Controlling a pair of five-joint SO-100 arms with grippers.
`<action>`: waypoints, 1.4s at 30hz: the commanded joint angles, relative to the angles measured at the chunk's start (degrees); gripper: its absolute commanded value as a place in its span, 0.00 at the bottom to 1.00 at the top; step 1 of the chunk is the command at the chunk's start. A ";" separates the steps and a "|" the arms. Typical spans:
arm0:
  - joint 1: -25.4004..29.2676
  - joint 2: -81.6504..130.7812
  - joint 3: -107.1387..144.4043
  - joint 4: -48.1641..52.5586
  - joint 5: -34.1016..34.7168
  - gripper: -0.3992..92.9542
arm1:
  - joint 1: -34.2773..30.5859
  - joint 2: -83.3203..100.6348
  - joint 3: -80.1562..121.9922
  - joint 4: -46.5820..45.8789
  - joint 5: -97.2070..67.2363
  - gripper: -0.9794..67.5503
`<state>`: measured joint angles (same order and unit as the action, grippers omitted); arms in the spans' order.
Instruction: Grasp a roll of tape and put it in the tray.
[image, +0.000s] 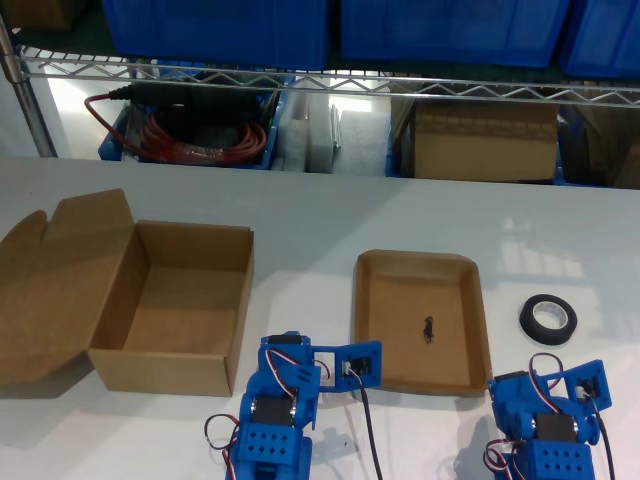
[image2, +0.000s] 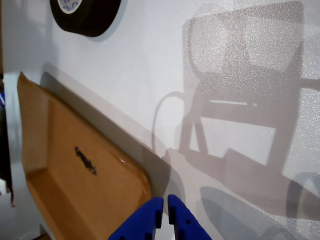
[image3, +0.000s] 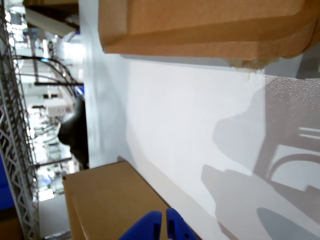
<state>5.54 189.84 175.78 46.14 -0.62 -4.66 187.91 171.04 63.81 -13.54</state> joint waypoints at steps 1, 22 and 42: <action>-0.44 0.62 1.85 -0.70 0.18 0.01 | 0.18 0.44 -0.70 0.09 0.00 0.02; -0.44 0.62 1.85 -0.70 0.18 0.01 | 5.36 -13.18 -9.58 -4.31 2.37 0.48; -0.44 0.62 1.85 -0.70 0.18 0.01 | 16.96 -96.42 -74.62 -3.87 14.24 0.41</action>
<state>5.54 189.84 175.78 46.14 -0.62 13.36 94.66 101.51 59.33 0.26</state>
